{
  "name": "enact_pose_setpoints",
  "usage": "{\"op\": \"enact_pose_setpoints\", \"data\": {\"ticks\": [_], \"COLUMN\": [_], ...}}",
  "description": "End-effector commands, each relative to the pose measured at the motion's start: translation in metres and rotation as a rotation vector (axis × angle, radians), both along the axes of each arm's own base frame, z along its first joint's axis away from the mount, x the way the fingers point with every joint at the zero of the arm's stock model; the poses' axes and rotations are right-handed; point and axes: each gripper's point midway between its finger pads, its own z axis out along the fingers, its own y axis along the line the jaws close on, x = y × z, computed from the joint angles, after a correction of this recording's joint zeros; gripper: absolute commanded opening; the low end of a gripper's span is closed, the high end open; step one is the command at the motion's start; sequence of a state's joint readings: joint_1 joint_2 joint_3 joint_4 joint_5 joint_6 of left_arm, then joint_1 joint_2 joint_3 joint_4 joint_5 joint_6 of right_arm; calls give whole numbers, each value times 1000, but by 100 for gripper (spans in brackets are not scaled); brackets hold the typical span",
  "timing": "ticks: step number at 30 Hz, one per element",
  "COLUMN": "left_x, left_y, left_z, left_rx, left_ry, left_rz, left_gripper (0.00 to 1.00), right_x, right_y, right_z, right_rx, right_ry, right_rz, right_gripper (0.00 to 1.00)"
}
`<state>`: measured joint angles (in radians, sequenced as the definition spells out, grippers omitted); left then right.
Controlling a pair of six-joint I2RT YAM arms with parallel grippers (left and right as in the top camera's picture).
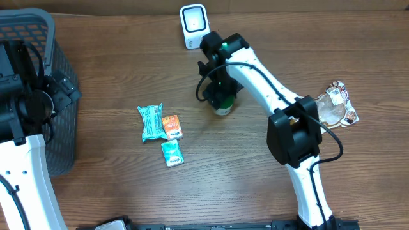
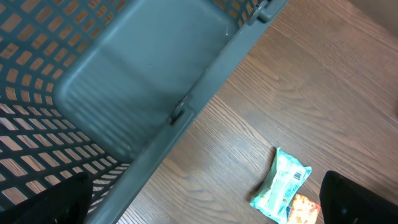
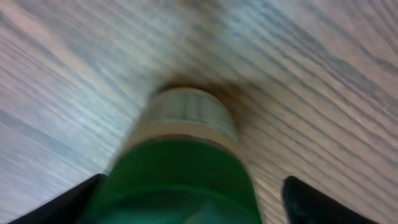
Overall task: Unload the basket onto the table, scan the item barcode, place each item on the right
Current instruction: 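Lift the green-lidded jar and bring it in front of the scanner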
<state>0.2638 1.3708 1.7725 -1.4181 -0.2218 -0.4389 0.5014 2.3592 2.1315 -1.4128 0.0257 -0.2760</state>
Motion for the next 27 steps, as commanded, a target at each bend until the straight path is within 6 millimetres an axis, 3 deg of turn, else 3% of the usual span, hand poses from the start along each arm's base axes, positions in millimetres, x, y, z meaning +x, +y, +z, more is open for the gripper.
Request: {"op": "enact_pose_setpoints", "data": {"ticks": [1,3,7,11,17,25,26,27], "left_x": [0,0,0,0,0,0,0,0], "left_y": [4,4,4,4,4,4,4,4], "left_z": [5,5,5,5,5,5,5,5], "left_rx": [14,14,14,14,14,14,14,14], "left_ry": [-11,-12,-11,-11,-12,-11,-12,-11], "left_rz": [14,14,14,14,14,14,14,14], "left_gripper": [100,100,99,100,99,100,99,99], "right_x": [-2,-3,-1,-1,2,19,21,24], "right_y": [5,10,12,11,6,14,17,19], "right_z": [4,4,4,4,4,5,6,6], "right_rx": [65,92,99,93,63,121,138,152], "right_ry": [20,30,24,28,23,-2,7,4], "right_rz": [-8,-17,-71,-198,-588,-1148,-1216,-1284], "right_gripper": [78,62,50,46,53,49,51,65]}}
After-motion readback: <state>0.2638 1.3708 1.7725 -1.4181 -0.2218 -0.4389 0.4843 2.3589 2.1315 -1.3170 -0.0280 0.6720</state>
